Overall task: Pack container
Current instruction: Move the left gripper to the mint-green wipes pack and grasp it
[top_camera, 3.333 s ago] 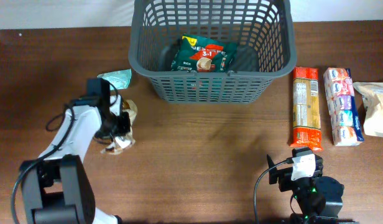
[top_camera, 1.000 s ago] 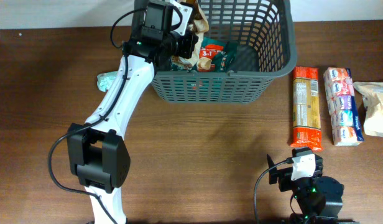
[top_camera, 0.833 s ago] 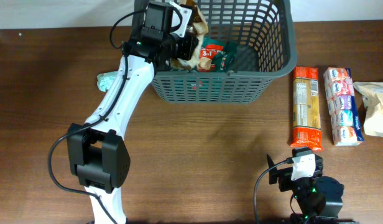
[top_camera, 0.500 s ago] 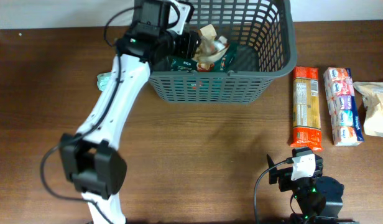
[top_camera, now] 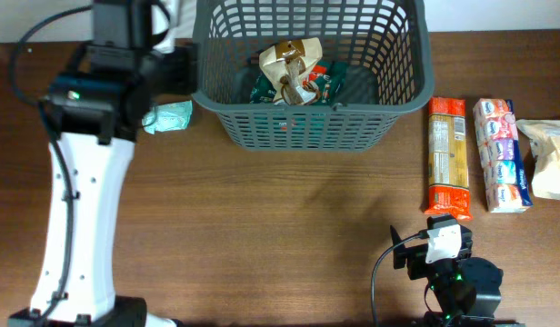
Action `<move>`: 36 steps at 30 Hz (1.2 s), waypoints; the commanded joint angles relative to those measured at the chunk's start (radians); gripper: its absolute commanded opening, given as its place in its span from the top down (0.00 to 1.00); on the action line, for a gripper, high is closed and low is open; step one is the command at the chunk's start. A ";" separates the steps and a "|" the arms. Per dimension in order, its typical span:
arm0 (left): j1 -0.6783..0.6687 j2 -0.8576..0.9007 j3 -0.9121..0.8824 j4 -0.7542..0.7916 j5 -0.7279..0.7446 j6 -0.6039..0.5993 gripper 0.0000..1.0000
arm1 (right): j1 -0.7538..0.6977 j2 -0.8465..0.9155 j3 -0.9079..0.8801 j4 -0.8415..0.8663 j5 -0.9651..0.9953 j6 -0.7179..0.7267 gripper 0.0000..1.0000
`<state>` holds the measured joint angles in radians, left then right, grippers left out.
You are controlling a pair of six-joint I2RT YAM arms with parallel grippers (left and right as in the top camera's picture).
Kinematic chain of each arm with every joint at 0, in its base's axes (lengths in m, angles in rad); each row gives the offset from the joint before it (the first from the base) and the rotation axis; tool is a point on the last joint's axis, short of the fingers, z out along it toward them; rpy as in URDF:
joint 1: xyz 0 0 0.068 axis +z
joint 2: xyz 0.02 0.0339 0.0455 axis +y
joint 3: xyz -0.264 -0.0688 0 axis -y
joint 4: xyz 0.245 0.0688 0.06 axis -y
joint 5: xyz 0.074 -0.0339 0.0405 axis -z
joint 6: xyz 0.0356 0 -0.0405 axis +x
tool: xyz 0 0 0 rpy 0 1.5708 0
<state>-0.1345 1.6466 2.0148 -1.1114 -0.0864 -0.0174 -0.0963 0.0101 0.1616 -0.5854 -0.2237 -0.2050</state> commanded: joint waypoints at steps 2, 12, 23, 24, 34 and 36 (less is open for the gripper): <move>0.108 0.051 -0.056 -0.021 -0.037 -0.024 0.27 | 0.007 -0.006 -0.005 -0.001 -0.005 0.012 0.01; 0.178 0.301 -0.098 0.035 0.072 -0.020 0.23 | 0.007 -0.006 -0.005 -0.001 -0.005 0.012 0.01; 0.179 0.569 -0.098 0.064 0.072 -0.012 0.22 | 0.007 -0.006 -0.005 -0.001 -0.005 0.012 0.01; 0.179 0.579 -0.098 0.073 0.072 -0.012 0.23 | 0.007 -0.006 -0.005 -0.001 -0.005 0.012 0.01; 0.180 0.611 -0.098 0.107 0.071 0.111 0.25 | 0.007 -0.006 -0.005 -0.001 -0.005 0.012 0.01; 0.183 0.611 -0.098 0.107 0.070 0.124 0.24 | 0.007 -0.006 -0.005 -0.001 -0.005 0.012 0.01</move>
<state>0.0444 2.2372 1.9148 -1.0050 -0.0257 0.0402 -0.0963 0.0101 0.1616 -0.5850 -0.2237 -0.2050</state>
